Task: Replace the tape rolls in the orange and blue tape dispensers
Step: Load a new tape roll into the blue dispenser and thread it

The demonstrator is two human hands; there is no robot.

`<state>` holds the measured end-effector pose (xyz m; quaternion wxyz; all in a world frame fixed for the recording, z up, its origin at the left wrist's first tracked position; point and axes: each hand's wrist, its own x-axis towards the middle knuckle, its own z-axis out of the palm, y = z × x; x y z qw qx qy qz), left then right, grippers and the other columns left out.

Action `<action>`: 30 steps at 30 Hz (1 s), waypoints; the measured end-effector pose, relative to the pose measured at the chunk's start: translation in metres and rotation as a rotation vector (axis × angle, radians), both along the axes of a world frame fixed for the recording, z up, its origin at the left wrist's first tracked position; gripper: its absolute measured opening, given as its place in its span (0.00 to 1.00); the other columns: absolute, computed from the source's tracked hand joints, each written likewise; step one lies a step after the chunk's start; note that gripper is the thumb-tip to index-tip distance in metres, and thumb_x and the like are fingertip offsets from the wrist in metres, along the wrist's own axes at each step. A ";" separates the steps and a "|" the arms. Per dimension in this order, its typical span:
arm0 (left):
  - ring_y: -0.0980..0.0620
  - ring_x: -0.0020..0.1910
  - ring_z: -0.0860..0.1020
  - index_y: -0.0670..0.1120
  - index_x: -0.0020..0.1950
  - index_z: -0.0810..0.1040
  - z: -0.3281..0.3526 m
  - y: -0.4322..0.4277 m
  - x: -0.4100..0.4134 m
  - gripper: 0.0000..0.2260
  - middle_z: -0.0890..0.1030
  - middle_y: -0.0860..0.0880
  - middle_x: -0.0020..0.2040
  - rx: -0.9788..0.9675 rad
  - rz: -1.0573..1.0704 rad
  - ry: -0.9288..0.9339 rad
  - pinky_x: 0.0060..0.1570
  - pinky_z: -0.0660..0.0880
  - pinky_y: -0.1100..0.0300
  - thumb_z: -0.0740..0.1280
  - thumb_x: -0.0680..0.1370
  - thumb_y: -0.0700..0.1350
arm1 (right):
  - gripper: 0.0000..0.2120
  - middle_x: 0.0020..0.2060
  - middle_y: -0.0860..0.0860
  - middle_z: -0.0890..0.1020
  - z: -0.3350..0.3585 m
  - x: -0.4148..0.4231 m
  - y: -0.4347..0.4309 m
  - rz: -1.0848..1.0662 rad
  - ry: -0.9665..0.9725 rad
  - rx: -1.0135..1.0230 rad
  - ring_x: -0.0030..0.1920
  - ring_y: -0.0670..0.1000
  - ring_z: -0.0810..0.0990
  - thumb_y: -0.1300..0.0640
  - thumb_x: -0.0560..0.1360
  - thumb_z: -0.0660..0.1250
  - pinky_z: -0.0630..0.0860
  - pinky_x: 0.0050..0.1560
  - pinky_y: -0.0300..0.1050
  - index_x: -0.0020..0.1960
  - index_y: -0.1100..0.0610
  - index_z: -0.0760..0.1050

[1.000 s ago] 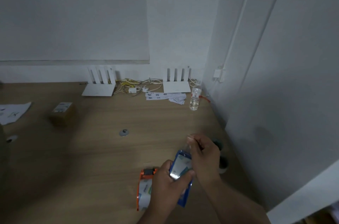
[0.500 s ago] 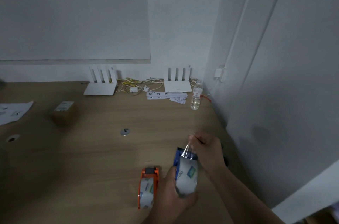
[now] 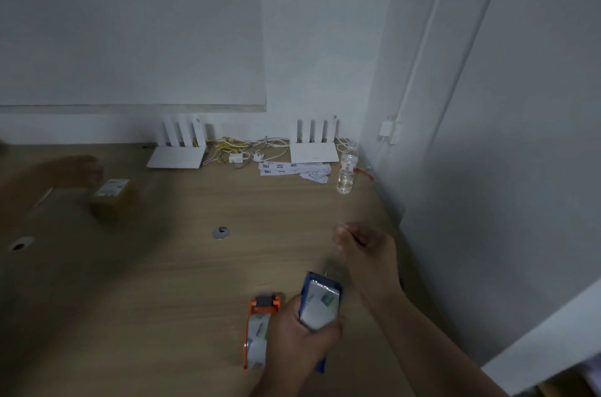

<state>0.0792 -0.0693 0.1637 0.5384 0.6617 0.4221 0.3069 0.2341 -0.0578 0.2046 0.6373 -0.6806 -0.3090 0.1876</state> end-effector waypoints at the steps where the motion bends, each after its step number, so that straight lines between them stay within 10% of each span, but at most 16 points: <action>1: 0.69 0.26 0.79 0.52 0.34 0.79 0.000 0.000 0.000 0.17 0.81 0.64 0.25 -0.002 0.010 -0.010 0.27 0.73 0.76 0.82 0.69 0.34 | 0.09 0.27 0.45 0.79 0.002 0.000 0.000 0.007 -0.002 0.001 0.31 0.43 0.75 0.57 0.72 0.70 0.74 0.36 0.42 0.34 0.57 0.80; 10: 0.70 0.38 0.82 0.50 0.51 0.79 -0.012 0.001 -0.008 0.25 0.83 0.52 0.39 -0.075 -0.118 -0.006 0.36 0.76 0.76 0.83 0.65 0.29 | 0.11 0.22 0.44 0.75 0.010 0.005 0.000 -0.038 -0.010 -0.007 0.26 0.40 0.70 0.60 0.73 0.71 0.69 0.28 0.32 0.32 0.57 0.79; 15: 0.74 0.48 0.82 0.58 0.57 0.75 -0.008 -0.001 -0.007 0.33 0.83 0.77 0.49 -0.008 -0.141 -0.022 0.44 0.75 0.81 0.80 0.66 0.27 | 0.10 0.25 0.46 0.75 0.018 0.005 0.000 -0.041 0.010 0.018 0.28 0.43 0.70 0.59 0.74 0.70 0.70 0.33 0.41 0.34 0.59 0.80; 30: 0.68 0.33 0.83 0.46 0.41 0.85 -0.001 0.006 0.001 0.10 0.85 0.64 0.30 0.123 0.018 -0.019 0.33 0.74 0.79 0.83 0.66 0.36 | 0.09 0.29 0.51 0.80 0.036 -0.007 -0.006 -0.050 0.018 0.166 0.32 0.46 0.75 0.60 0.75 0.71 0.73 0.36 0.46 0.35 0.58 0.81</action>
